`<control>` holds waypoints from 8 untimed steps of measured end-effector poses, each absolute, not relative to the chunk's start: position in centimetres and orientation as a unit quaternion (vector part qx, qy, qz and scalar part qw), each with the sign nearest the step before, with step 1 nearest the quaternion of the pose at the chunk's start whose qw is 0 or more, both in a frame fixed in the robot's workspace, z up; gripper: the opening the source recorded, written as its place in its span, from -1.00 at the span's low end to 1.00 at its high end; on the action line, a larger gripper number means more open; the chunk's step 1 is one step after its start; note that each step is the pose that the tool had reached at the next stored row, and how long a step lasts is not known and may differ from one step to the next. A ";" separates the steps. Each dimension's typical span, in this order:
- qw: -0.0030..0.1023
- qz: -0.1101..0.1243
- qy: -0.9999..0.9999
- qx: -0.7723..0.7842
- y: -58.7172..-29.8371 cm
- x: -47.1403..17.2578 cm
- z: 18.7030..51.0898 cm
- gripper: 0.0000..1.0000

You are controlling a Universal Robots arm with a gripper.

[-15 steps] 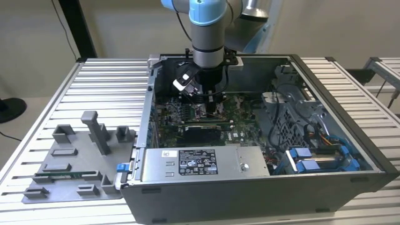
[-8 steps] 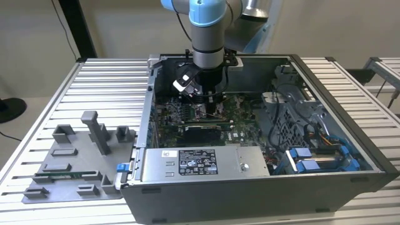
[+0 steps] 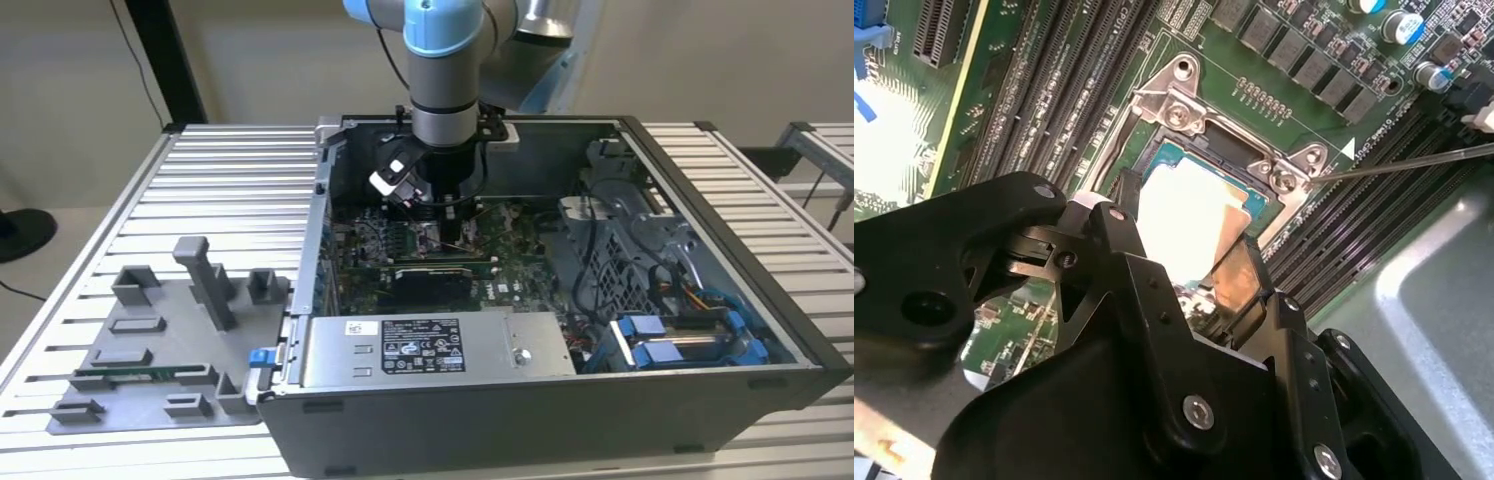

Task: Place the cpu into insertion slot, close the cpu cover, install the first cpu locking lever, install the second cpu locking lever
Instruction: 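Place the cpu into insertion slot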

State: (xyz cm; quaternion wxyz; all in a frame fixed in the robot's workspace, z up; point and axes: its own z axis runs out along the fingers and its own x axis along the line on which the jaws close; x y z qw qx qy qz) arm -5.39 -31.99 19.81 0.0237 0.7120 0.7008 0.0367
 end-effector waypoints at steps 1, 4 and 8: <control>0.024 0.036 0.701 0.712 -32.0 -5.4 19.8 -1.00; 0.025 0.036 0.701 0.712 -32.0 -5.4 19.8 -1.00; 0.026 0.035 0.701 0.712 -32.0 -5.4 19.8 -1.00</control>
